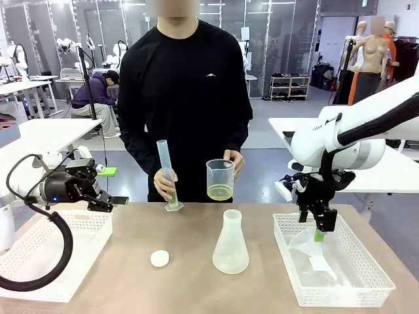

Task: Prepare the solutions needed for the experiment.
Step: Pick up the Plastic Funnel and insert it into the Big flask.

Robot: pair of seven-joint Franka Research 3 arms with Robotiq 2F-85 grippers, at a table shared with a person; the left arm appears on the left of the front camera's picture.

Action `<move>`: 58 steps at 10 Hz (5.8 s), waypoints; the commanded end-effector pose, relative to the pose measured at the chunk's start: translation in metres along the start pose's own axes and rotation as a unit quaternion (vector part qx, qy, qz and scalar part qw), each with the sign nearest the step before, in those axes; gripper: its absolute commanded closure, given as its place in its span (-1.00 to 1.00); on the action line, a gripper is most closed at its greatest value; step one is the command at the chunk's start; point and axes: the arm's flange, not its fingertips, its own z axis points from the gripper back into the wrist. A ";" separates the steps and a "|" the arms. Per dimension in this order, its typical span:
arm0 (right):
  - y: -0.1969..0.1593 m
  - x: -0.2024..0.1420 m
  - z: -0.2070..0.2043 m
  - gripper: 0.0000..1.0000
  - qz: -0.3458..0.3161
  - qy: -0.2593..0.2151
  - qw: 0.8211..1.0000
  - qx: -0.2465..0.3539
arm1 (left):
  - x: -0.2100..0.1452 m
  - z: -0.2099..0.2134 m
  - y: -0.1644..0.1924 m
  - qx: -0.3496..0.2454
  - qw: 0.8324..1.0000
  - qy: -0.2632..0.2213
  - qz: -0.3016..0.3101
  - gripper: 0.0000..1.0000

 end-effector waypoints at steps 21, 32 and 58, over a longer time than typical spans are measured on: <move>-0.044 -0.011 -0.025 1.00 0.044 0.012 0.991 0.129 | 0.001 0.000 -0.001 0.001 1.000 -0.002 -0.002 -1.00; 0.119 0.070 0.172 1.00 -0.099 0.188 0.935 -0.284 | 0.001 0.000 -0.001 0.001 1.000 -0.002 -0.002 -1.00; 0.153 0.255 0.210 0.88 0.174 0.086 0.913 -0.360 | 0.001 0.000 -0.001 0.001 1.000 -0.002 -0.002 -1.00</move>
